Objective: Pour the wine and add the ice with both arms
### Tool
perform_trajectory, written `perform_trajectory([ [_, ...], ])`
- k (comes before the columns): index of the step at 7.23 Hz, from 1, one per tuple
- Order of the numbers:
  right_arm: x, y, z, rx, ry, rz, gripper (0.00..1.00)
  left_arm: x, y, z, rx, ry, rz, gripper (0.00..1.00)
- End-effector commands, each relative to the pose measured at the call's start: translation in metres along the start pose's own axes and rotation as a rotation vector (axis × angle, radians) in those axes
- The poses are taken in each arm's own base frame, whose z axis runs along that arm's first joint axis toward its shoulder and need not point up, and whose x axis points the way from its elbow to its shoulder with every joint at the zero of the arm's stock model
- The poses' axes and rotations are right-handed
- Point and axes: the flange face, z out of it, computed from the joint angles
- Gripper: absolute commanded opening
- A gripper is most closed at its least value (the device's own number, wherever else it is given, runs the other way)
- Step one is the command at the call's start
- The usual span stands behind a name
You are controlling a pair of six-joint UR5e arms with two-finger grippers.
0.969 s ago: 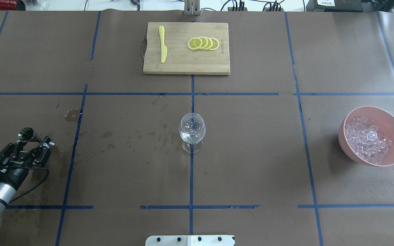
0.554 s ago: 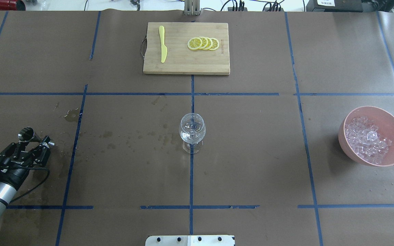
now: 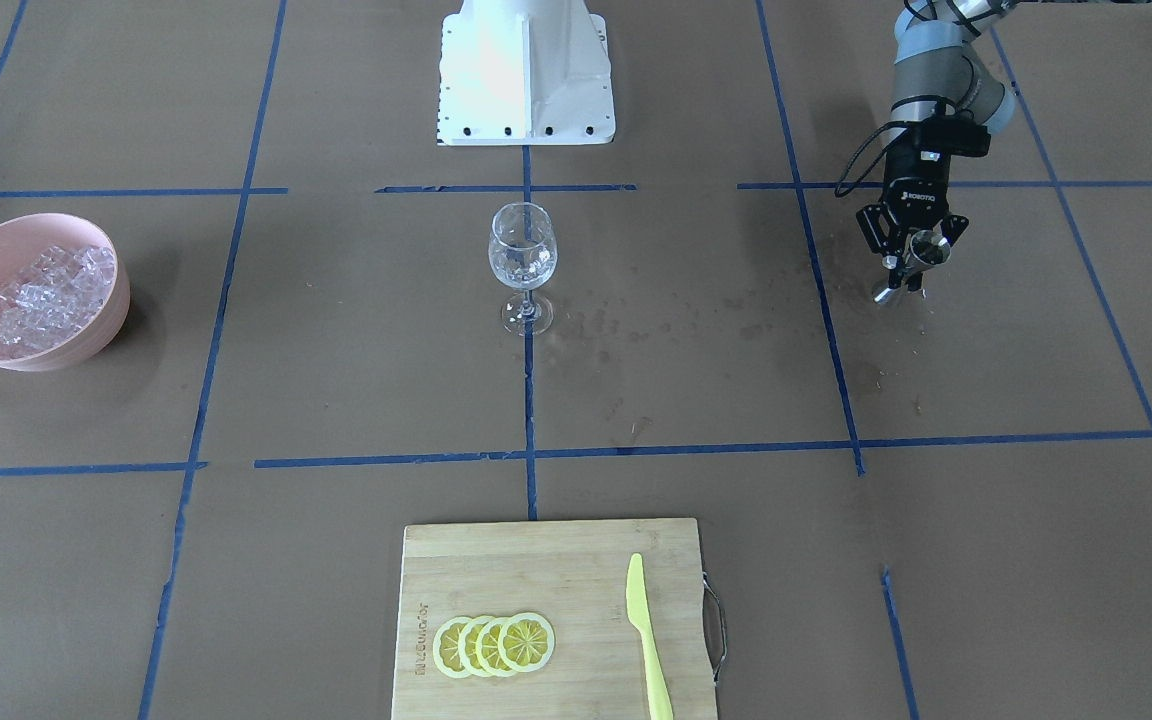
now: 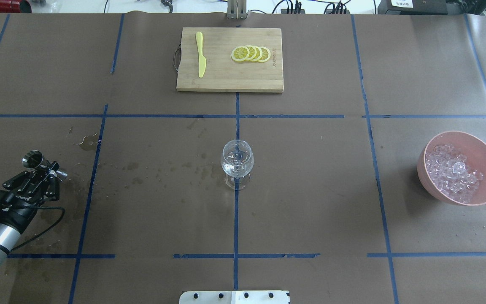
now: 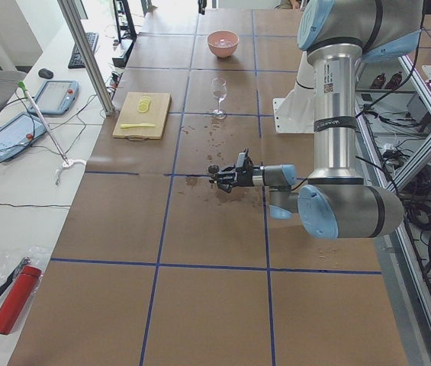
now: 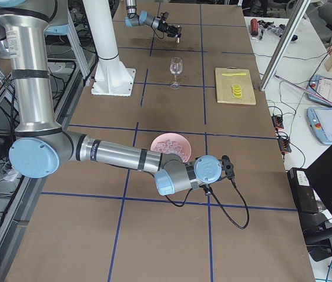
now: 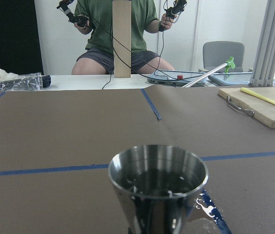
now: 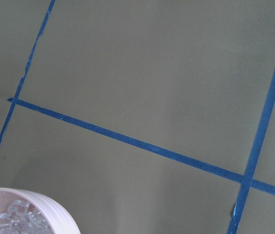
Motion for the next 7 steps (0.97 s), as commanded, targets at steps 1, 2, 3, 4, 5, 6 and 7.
perform_trajectory([
  [1,-0.002,-0.002,-0.001,0.003,-0.002,-0.006,1.00,0.046,-0.051,-0.009,0.056,0.078,0.000,0.00],
  [2,-0.002,-0.002,-0.003,0.008,0.001,-0.010,1.00,0.090,-0.064,-0.002,0.082,0.117,0.010,0.00],
  [3,-0.008,-0.006,-0.008,0.018,0.004,-0.026,1.00,0.141,-0.074,0.010,0.094,0.146,0.021,0.00],
  [4,-0.010,-0.008,-0.013,0.028,0.006,-0.030,1.00,0.183,-0.084,0.019,0.093,0.147,0.039,0.00],
  [5,-0.009,-0.010,-0.018,0.036,0.009,-0.030,1.00,0.234,-0.102,0.027,0.096,0.159,0.023,0.00],
  [6,-0.009,-0.011,-0.019,0.039,0.010,-0.030,1.00,0.260,-0.107,0.032,0.067,0.171,0.055,0.00],
  [7,-0.009,-0.012,-0.021,0.043,0.011,-0.031,1.00,0.268,-0.112,0.030,0.053,0.196,0.057,0.00],
])
